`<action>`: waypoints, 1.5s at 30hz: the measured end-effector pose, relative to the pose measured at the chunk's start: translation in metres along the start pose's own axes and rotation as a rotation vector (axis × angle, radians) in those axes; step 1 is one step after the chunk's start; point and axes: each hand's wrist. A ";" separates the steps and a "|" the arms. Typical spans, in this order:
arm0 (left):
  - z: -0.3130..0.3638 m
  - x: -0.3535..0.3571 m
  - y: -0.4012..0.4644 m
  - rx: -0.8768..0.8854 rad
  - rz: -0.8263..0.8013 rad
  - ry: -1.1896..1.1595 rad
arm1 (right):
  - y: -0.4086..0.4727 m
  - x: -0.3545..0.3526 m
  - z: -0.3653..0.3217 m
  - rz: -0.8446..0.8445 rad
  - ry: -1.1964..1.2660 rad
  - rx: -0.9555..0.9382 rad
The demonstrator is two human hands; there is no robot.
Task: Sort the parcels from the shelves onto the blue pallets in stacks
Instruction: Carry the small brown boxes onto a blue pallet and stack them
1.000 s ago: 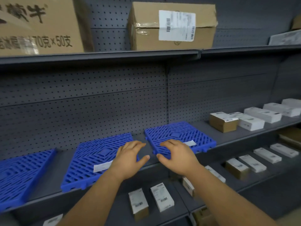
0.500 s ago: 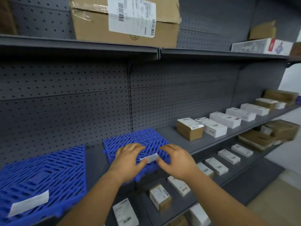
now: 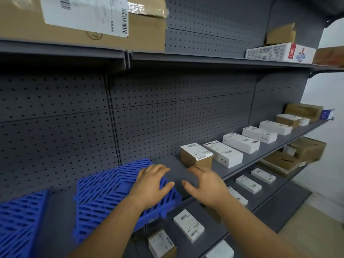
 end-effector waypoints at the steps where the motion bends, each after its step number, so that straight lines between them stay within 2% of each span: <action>1: 0.007 0.004 0.004 -0.004 0.004 0.008 | 0.001 0.000 0.010 0.004 0.005 -0.009; 13: 0.128 0.059 0.054 -0.119 0.026 0.046 | -0.005 -0.040 0.150 -0.069 0.052 -0.122; 18: 0.163 0.077 0.072 -0.135 0.022 0.053 | -0.005 -0.058 0.198 -0.050 0.089 -0.142; 32: 0.219 0.127 0.217 0.032 0.115 -0.035 | 0.066 -0.081 0.319 0.007 0.037 -0.105; 45: 0.258 0.156 0.316 0.022 0.087 -0.008 | 0.123 -0.100 0.415 0.065 0.044 -0.083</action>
Point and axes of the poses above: each hand's wrist, its own y-axis towards the middle knuckle, its own x-axis out of the palm, z = x × y, and after that the axes turned 2 degrees about -z, right-handed
